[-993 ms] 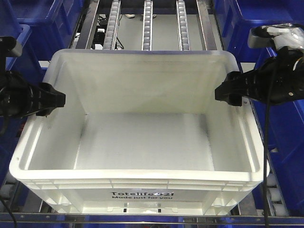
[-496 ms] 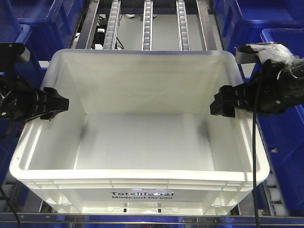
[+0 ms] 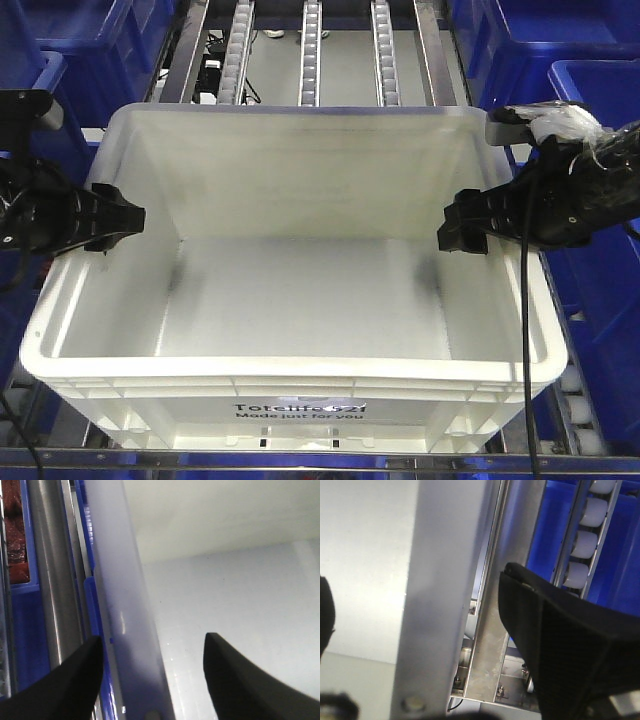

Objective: Move bin from left to right shelf
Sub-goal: 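Close both grippers on the tote's side rims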

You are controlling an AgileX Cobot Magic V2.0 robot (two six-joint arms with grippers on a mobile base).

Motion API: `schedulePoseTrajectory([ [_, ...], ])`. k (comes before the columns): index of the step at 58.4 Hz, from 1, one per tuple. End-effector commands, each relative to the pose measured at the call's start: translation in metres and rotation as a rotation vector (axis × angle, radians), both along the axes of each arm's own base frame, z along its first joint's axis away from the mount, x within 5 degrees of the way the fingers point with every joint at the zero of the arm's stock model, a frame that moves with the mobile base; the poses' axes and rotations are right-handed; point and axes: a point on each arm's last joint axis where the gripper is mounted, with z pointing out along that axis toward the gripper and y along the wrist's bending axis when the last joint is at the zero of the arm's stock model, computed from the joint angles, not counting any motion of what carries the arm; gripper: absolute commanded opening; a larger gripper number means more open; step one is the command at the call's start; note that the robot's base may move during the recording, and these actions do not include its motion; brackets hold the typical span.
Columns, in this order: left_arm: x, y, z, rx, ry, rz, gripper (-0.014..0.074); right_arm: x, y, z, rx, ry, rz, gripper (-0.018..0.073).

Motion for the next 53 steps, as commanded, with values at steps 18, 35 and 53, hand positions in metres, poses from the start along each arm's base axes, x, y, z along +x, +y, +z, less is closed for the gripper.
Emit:
schedulePoseTrajectory([
  [18, -0.0001, -0.0003, 0.0144, -0.028, -0.051, 0.012, 0.0426, 0.0004, -0.0014, 0.0196, 0.022, -0.085, -0.012, 0.0587],
  [35, -0.0002, -0.0003, 0.0143, -0.028, -0.050, 0.012, 0.0346, 0.0004, -0.0014, 0.0196, 0.022, -0.085, -0.012, 0.0455],
  [53, -0.0002, -0.0005, 0.0144, -0.031, -0.049, 0.012, 0.0048, -0.0006, -0.0011, 0.0191, 0.024, -0.073, -0.010, 0.0067],
])
